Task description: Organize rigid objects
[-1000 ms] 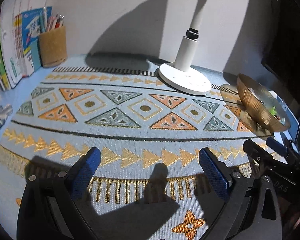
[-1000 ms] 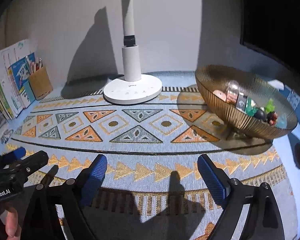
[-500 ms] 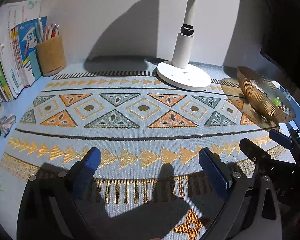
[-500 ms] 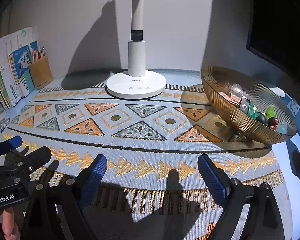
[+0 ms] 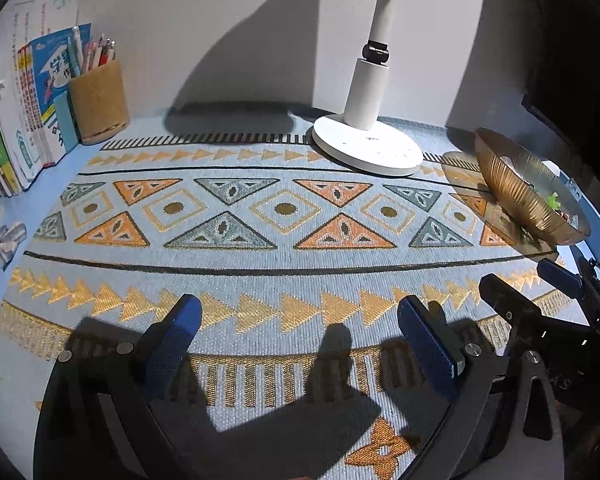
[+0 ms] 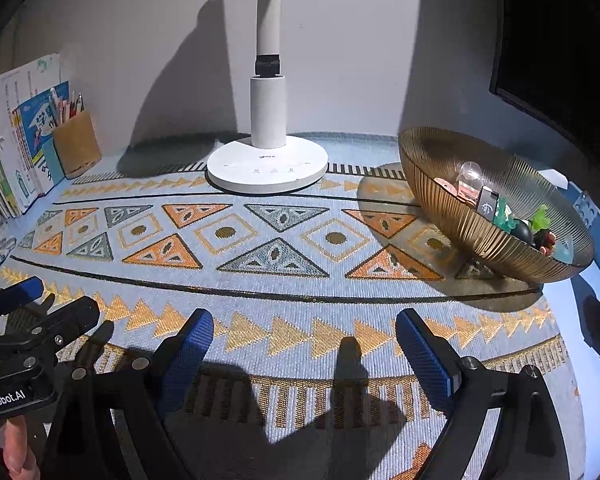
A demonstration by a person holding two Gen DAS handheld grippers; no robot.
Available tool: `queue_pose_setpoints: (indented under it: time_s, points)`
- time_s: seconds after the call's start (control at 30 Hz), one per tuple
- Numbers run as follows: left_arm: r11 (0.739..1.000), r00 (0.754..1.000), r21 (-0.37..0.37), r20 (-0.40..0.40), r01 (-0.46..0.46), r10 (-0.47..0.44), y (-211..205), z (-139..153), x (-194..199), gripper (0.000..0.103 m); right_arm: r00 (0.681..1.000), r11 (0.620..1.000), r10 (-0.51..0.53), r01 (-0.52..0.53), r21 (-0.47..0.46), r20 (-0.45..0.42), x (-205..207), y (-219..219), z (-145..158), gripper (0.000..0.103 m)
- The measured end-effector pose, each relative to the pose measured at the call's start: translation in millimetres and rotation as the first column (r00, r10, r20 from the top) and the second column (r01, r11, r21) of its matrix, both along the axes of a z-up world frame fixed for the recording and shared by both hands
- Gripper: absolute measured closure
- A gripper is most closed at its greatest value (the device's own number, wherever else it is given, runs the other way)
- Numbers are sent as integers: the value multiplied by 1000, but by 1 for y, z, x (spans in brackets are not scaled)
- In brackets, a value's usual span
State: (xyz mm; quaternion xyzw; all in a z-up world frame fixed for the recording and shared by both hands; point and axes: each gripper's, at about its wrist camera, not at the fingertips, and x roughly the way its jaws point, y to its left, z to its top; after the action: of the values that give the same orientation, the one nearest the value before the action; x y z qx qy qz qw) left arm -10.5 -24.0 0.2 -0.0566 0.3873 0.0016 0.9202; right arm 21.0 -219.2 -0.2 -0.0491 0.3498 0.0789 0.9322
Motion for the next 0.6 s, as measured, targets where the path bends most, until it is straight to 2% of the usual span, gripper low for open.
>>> queue_pose_setpoints:
  time_s: [0.6]
  points:
    - [1000,1000,15,-6,21,-21,-2,-1,0,5,1000,1000,1,-1,-1,-2,0,-1,-1,11]
